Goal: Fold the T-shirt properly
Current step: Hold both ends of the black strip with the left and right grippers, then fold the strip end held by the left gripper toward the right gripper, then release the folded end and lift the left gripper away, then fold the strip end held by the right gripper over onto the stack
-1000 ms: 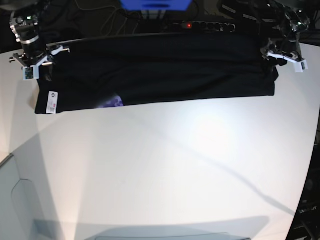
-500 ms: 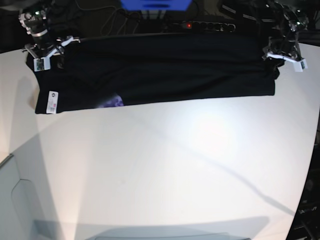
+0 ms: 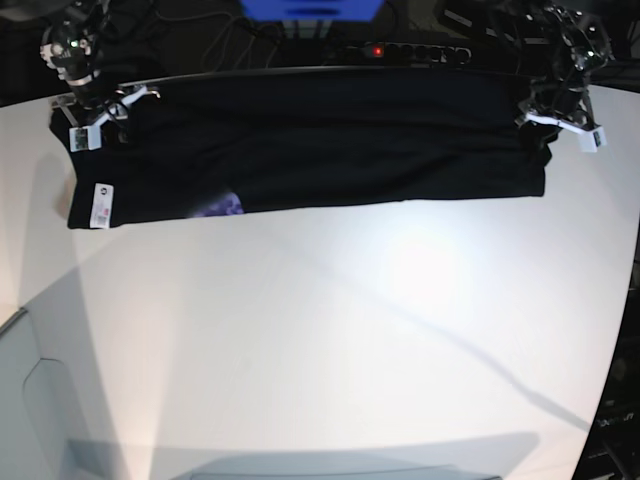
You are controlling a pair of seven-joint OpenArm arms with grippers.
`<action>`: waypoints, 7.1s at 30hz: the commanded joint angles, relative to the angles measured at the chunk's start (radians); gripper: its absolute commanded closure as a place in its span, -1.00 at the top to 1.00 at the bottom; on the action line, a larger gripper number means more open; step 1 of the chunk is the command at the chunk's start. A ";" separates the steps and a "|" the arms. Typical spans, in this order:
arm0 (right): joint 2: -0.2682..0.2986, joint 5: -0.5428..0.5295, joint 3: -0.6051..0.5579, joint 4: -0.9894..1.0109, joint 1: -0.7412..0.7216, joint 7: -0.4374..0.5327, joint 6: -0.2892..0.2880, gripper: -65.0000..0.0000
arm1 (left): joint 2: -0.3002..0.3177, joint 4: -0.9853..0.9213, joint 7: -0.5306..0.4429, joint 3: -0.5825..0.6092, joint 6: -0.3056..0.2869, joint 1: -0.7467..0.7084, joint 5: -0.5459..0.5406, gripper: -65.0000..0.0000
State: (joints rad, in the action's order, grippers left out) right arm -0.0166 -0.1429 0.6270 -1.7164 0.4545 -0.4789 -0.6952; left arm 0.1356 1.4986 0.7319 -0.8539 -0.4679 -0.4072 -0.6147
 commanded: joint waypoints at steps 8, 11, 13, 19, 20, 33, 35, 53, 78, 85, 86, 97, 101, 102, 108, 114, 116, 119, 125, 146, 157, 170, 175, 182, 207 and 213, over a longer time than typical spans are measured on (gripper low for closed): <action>0.008 -0.004 -0.002 -0.006 -0.024 0.004 -0.003 -0.47 | 0.012 -0.002 0.051 0.000 0.011 -0.011 0.026 -1.00; 0.008 -0.004 -0.002 0.025 -0.032 0.004 -0.003 -0.47 | 0.012 0.007 0.050 -0.005 0.010 -0.008 0.023 -0.98; 0.008 -0.004 -0.003 0.042 -0.033 0.007 -0.003 -0.47 | 0.016 0.012 0.050 -0.005 0.010 0.008 0.023 -1.00; 0.008 -0.004 -0.003 0.046 -0.052 0.004 -0.003 -0.48 | 0.026 0.070 0.051 -0.051 0.016 0.046 0.023 -1.00; 0.008 -0.004 -0.003 0.046 -0.052 0.004 -0.003 -0.48 | 0.023 0.092 0.051 -0.063 0.016 0.049 0.023 -1.00; 0.004 -0.004 -0.074 0.039 -0.052 0.004 -0.003 -0.48 | -0.278 0.497 0.053 -0.052 0.021 0.040 0.034 -1.00; 0.004 -0.004 -0.075 0.039 -0.052 0.004 -0.003 -0.48 | -0.293 0.500 0.053 0.018 0.021 0.027 0.066 -1.00; 0.002 -0.004 -0.081 0.039 -0.052 0.004 -0.003 -0.48 | -0.293 0.483 0.036 0.793 0.189 -0.006 0.270 -1.00; 0.002 -0.004 -0.088 0.039 -0.052 0.004 -0.003 -0.47 | -0.293 0.214 0.036 1.077 0.283 0.186 0.312 -1.00; 0.002 -0.004 -0.088 0.039 -0.052 0.004 -0.003 -0.47 | -0.293 0.219 0.047 1.088 0.283 0.196 0.309 -0.82; 0.002 -0.004 -0.088 0.039 -0.052 0.004 -0.003 -0.47 | -0.293 0.222 0.047 1.102 0.283 0.196 0.309 -0.69; 0.002 -0.004 -0.088 0.039 -0.052 0.003 -0.003 -0.47 | -0.236 0.379 -0.008 1.200 0.281 0.196 0.309 0.02; 0.002 -0.004 -0.088 0.039 -0.052 0.003 -0.003 -0.47 | -0.162 0.462 -0.013 1.146 0.283 0.161 0.309 0.02; 0.002 -0.004 -0.088 0.039 -0.052 0.003 -0.003 -0.47 | -0.146 0.474 -0.013 1.126 0.283 0.149 0.309 0.02; 0.002 -0.005 -0.088 0.039 -0.056 0.003 -0.003 -0.46 | -0.075 0.488 -0.011 1.042 0.283 0.126 0.309 0.02; 0.002 -0.005 -0.088 0.039 -0.066 0.003 -0.003 -0.46 | -0.081 0.466 -0.007 1.070 0.281 0.127 0.309 0.02; 0.002 -0.005 -0.088 0.039 -0.066 0.003 -0.003 -0.46 | -0.087 0.423 -0.007 1.126 0.281 0.139 0.313 0.02; 0.002 -0.005 -0.088 0.039 -0.066 0.003 -0.003 -0.46 | -0.084 0.348 -0.004 1.226 0.281 0.176 0.313 0.02; 0.002 -0.005 -0.088 0.037 -0.066 0.003 -0.003 -0.46 | -0.057 0.279 -0.002 1.360 0.277 0.248 0.316 0.02; -0.021 -0.008 -0.058 -0.121 -0.090 0.003 -0.003 -0.46 | -0.044 0.471 -0.011 1.126 0.274 0.219 0.315 0.03; -0.004 -0.008 0.109 -0.096 -0.264 -0.195 -0.003 -0.01 | -0.046 0.481 -0.011 0.531 0.159 0.064 0.250 0.03; 0.037 -0.007 0.161 0.146 -0.351 -0.238 -0.003 0.06 | -0.040 0.373 -0.002 0.293 0.079 0.050 0.105 0.03; 0.043 -0.008 0.126 0.187 -0.351 -0.237 -0.003 0.05 | -0.043 0.322 -0.002 0.304 0.080 0.054 0.111 0.03; 0.059 -0.010 0.084 0.230 -0.349 -0.237 -0.003 0.04 | -0.046 0.270 -0.002 0.304 0.080 0.054 0.111 0.03; 0.011 -0.010 0.083 0.026 -0.294 -0.248 -0.003 -1.00 | -0.046 0.211 -0.004 0.304 0.084 0.055 0.105 0.03; -0.056 -0.010 0.020 -0.145 -0.236 -0.248 -0.003 -1.00 | -0.047 0.187 -0.010 0.325 0.085 0.060 0.108 0.03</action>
State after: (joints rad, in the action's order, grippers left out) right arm -0.0784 -0.1356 0.6418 -1.8446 0.2211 -0.7483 -0.6952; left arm 0.0830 1.6707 0.7357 -0.5274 -0.3782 -0.3511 -0.4950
